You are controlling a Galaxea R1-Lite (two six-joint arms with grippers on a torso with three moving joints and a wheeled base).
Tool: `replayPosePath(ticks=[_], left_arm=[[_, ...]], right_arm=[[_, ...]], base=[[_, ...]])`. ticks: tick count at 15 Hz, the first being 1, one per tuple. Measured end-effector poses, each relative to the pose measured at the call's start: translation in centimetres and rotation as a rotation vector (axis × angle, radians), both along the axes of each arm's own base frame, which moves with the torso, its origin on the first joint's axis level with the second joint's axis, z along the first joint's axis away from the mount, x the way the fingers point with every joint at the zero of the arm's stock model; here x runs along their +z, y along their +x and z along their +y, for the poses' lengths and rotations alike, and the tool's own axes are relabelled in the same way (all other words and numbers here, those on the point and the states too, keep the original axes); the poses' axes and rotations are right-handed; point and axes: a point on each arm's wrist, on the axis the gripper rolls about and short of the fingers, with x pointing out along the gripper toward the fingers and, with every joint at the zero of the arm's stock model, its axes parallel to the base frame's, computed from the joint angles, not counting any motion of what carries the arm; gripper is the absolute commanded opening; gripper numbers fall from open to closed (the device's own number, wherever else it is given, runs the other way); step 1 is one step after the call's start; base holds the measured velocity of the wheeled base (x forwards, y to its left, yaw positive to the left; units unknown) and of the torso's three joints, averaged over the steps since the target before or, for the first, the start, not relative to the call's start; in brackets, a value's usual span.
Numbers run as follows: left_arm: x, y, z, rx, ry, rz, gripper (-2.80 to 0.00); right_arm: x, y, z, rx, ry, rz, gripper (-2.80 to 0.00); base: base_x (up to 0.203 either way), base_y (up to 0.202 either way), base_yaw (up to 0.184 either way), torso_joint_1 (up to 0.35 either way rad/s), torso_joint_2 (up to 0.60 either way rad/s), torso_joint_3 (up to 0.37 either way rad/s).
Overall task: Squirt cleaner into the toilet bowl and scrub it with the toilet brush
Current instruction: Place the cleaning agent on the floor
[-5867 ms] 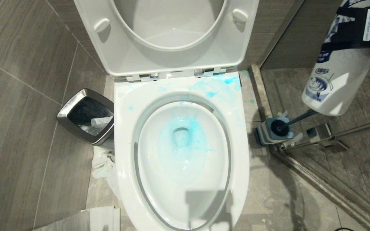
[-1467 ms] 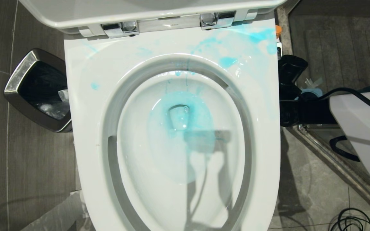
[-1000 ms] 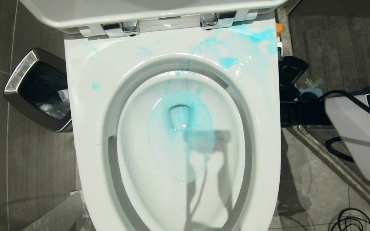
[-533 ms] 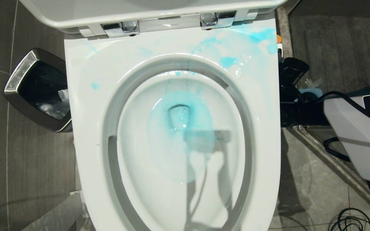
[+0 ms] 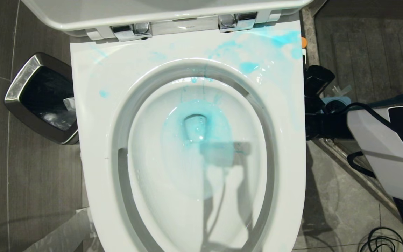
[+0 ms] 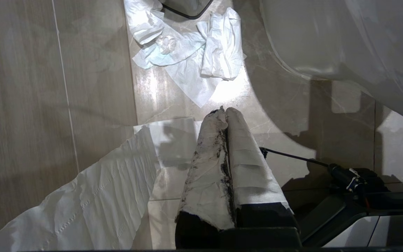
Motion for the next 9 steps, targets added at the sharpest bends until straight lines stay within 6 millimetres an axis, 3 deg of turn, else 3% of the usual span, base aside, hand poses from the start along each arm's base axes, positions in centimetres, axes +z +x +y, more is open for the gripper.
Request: replayPosePath(ticks=[9], left_arm=[[0.1, 0.0, 0.0, 0.000, -0.002, -0.007, -2.80]], right_arm=[[-1.5, -2.4, -1.3, 0.005, -0.040, 0.116, 0.00]], base=[[0.000, 0.000, 0.000, 0.000, 0.00, 0.000]])
